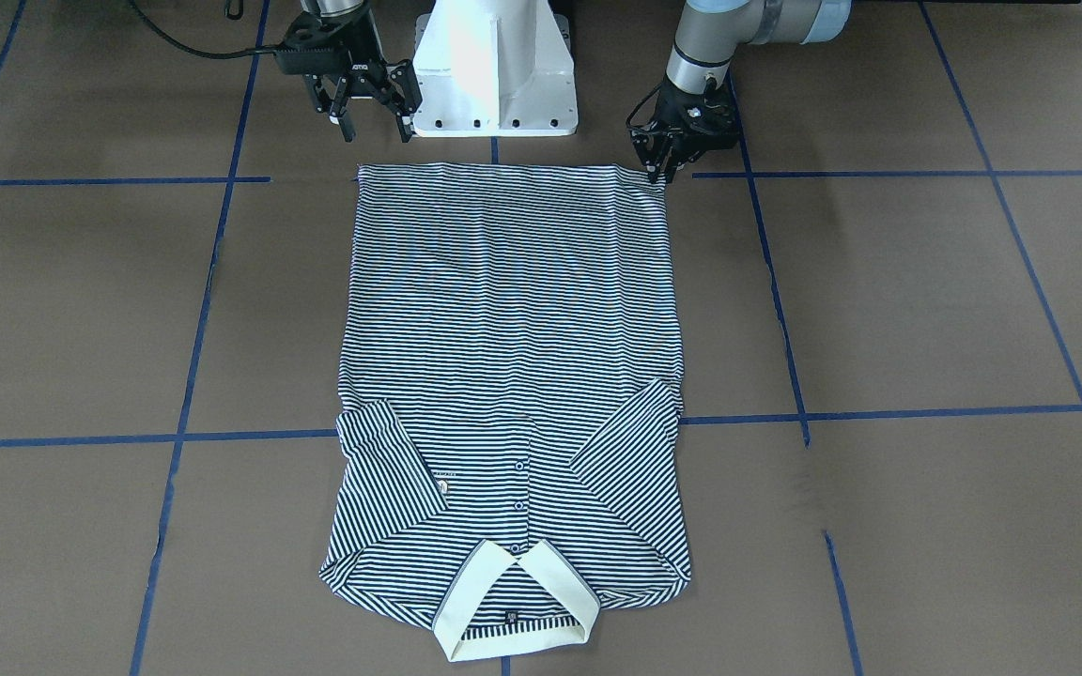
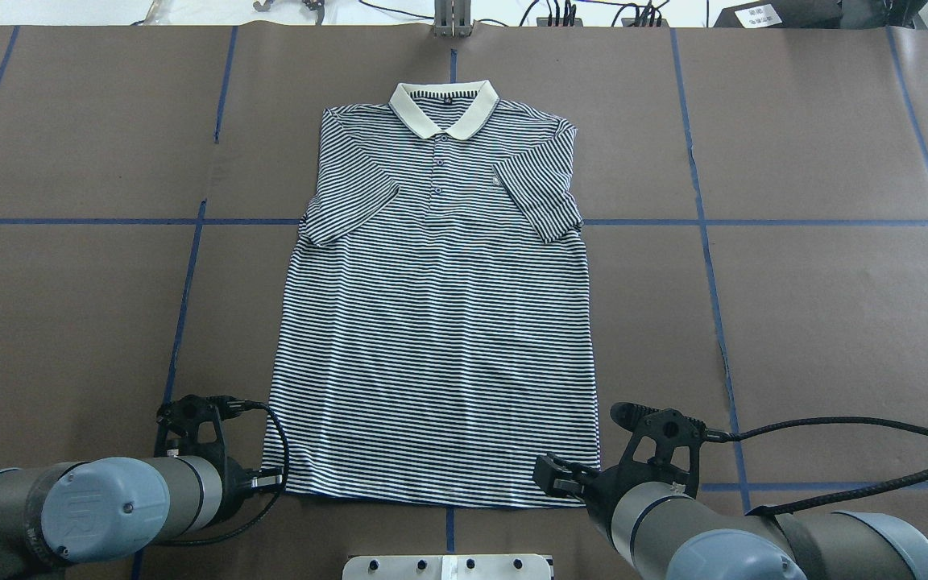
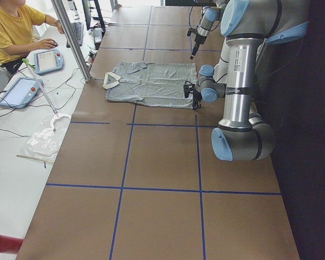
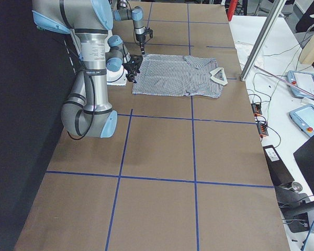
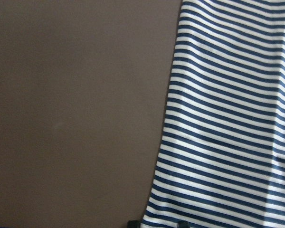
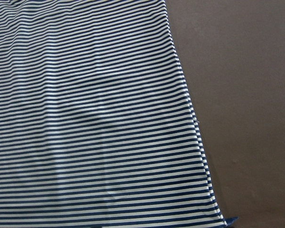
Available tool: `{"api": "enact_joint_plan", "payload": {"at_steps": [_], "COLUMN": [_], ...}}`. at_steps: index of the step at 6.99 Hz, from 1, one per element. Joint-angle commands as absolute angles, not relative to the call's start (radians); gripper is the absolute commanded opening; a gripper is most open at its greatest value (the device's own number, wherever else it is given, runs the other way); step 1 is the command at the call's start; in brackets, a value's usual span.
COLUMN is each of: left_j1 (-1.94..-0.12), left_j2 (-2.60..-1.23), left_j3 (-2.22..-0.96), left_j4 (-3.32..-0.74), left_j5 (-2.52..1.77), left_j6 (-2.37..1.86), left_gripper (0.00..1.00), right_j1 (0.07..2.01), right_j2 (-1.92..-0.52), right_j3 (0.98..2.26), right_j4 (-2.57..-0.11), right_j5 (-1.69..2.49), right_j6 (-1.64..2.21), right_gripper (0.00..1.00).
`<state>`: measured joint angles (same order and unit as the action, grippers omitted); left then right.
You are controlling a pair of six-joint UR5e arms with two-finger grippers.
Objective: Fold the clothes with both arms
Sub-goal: 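Close both grippers on the hem corners of the striped shirt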
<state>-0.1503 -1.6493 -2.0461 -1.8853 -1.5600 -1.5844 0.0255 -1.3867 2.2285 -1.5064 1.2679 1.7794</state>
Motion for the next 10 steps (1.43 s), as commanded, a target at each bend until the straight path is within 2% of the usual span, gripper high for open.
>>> {"api": "enact_joint_plan", "payload": {"at_steps": [1, 2, 7, 10], "left_j1": [-0.15, -0.152, -0.152, -0.152], "left_j2": [-1.651, -1.655, -1.66, -1.66], "left_j3": [-2.055, -2.06, -2.083, -2.083], "left_j4": [-1.885, -1.885, -1.884, -1.884], "left_j5": [-1.559, -1.559, -1.569, -1.568], "left_j6": [-1.583, -1.582, -1.582, -1.585], "left_gripper": [0.0, 0.0, 0.0, 0.0], "right_j1": [0.026, 0.023, -0.035, -0.04], "right_j2": [-1.388, -1.388, -1.373, -1.387], "right_j3": [2.227, 2.226, 2.099, 2.089], "right_j4": [-1.506, -1.508, -1.506, -1.506], "right_j5": [1.269, 1.266, 1.197, 1.198], "right_j6": [1.779, 1.796, 1.883, 1.882], "right_gripper": [0.88, 0.87, 0.64, 0.62]}}
